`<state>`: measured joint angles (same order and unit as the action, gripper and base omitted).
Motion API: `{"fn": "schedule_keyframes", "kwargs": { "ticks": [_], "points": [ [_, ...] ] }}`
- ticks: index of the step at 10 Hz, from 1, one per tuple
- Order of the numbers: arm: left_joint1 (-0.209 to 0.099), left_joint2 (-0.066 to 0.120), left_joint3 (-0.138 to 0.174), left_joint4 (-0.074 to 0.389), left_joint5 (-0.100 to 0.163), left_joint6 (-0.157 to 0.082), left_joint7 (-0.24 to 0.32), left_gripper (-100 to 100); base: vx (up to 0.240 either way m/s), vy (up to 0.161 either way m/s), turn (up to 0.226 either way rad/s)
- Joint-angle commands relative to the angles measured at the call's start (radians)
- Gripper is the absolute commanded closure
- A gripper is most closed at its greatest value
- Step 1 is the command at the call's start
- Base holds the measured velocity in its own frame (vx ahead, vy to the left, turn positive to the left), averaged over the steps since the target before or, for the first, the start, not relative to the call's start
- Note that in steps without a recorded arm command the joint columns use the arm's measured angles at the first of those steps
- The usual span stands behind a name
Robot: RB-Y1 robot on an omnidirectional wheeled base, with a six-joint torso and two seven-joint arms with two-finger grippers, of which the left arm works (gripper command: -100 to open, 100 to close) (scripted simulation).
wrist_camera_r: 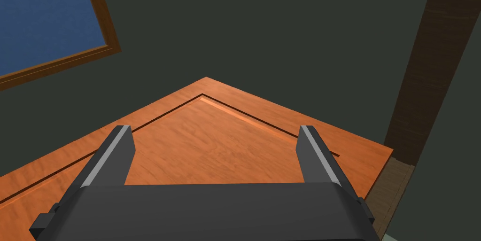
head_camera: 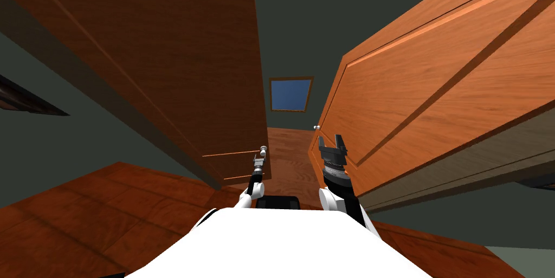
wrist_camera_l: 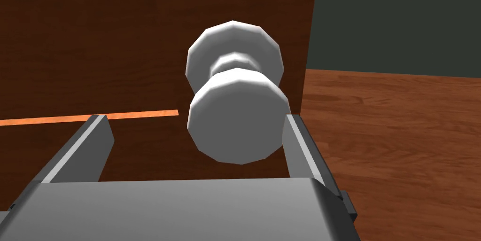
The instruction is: Push the door open
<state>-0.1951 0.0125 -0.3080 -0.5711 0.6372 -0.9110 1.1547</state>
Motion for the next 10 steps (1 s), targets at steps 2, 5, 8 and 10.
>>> {"fn": "schedule_keyframes", "kwargs": {
  "ticks": [2,5,8,10],
  "points": [
    [0.003,-0.012,0.001,-0.003,0.001,0.000,0.002,-100,0.124,0.030,-0.016],
    [0.003,-0.012,0.001,-0.003,0.001,0.000,0.002,100,-0.020,-0.007,0.005],
    [0.003,-0.012,0.001,-0.003,0.001,0.000,0.002,100,-0.008,-0.001,-0.001],
    [0.004,0.012,0.005,-0.007,0.007,0.001,0.000,-100,-0.144,-0.064,0.057]
  ]
}}
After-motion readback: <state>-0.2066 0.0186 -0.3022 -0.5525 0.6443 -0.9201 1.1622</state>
